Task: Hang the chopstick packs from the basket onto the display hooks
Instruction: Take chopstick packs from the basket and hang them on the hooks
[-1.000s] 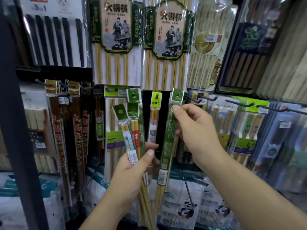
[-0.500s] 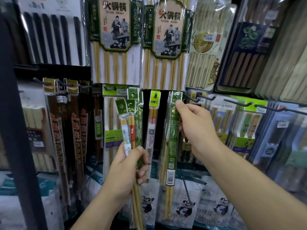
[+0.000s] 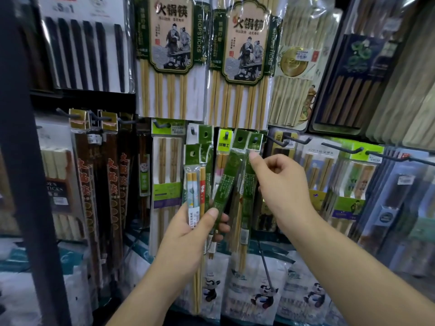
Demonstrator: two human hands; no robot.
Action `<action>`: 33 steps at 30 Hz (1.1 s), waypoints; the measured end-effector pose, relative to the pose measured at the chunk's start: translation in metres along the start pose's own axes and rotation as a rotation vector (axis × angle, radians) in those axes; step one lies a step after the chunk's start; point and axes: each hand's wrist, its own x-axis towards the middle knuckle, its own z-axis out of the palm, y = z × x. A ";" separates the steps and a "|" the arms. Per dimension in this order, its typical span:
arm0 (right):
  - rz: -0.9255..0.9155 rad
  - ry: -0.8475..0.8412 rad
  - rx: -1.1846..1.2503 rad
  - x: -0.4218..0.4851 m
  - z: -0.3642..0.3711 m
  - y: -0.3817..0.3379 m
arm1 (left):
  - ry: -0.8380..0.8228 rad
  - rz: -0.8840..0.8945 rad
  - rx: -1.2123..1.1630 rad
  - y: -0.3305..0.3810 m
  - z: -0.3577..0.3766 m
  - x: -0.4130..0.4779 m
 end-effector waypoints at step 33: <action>-0.028 -0.115 0.123 -0.007 0.002 -0.007 | -0.075 -0.006 -0.071 -0.010 -0.003 0.003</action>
